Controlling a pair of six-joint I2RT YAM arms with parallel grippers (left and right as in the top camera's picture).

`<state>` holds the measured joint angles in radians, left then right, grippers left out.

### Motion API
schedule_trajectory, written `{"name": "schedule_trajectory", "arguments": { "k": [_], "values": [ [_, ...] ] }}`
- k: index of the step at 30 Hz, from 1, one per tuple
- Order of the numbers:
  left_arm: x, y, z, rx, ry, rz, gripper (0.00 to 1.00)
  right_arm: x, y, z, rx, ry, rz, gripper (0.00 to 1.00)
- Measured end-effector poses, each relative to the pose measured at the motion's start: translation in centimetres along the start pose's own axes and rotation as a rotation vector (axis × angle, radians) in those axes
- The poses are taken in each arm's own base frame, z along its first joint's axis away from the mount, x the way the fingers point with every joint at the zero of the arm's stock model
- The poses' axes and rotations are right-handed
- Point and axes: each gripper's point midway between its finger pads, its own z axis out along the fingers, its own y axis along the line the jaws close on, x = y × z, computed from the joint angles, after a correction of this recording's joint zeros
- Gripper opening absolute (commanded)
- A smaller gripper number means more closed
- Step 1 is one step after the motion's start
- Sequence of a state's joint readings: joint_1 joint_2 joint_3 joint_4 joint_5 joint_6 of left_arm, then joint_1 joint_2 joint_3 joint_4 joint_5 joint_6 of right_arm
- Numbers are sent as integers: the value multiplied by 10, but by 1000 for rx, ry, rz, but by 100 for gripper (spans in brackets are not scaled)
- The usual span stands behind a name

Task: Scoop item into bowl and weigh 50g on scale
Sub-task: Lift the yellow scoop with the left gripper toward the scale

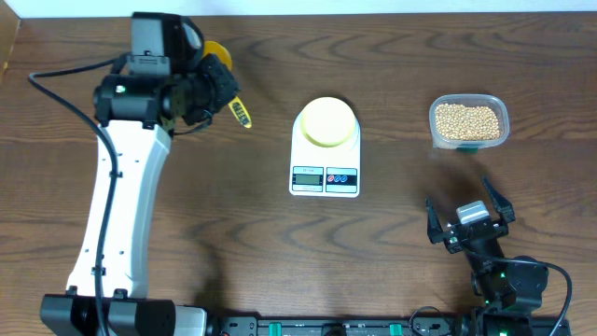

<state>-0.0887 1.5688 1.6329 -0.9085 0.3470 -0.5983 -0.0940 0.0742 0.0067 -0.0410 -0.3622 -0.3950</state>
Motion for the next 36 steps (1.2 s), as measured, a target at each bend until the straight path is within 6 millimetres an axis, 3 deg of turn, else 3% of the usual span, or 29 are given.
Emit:
{"name": "schedule_trajectory", "arguments": {
  "k": [7,15,36],
  "values": [
    [13,-12,6,-32,-12,-27,8,0,0,0,0,0,0,99],
    [1,-21,7,-11,-74,-47,8,0,0,0,0,0,0,99],
    [8,-13,7,-44,-45,-65,8,0,0,0,0,0,0,99]
  ]
}}
